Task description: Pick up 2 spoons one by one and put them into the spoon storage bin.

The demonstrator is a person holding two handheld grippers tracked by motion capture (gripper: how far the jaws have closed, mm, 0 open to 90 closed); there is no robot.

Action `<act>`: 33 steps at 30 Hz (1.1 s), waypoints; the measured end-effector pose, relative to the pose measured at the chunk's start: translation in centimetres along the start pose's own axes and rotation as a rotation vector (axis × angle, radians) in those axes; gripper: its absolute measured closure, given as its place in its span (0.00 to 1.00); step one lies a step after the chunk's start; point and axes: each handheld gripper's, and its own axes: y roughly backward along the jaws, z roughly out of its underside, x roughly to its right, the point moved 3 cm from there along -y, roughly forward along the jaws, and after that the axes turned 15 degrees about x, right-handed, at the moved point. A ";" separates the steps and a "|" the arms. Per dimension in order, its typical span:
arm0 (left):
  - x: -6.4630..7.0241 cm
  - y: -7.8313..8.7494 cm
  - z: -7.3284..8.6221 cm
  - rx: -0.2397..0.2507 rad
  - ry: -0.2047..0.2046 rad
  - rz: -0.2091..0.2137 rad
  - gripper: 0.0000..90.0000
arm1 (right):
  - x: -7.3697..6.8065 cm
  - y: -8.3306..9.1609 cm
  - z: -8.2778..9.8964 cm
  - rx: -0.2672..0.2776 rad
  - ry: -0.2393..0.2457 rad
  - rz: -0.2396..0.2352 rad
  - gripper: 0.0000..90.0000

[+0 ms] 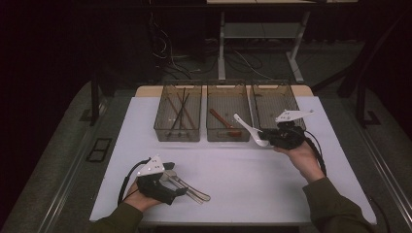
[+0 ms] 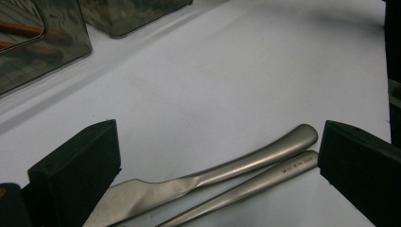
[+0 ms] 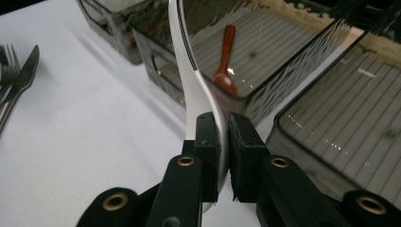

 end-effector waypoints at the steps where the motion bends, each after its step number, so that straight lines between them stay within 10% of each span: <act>1: 0.0 0.0 0.0 0.000 0.001 0.001 0.00 | 0.1 -0.3 -0.5 0.010 -0.001 -0.001 0.92; 18: 0.2 0.0 0.0 0.009 0.007 0.003 0.00 | 1.0 -4.3 -3.9 0.062 -0.010 0.035 0.92; 33: 0.3 0.1 0.0 0.008 0.006 0.008 0.00 | 1.6 -10.7 -3.6 -0.110 0.028 0.073 0.92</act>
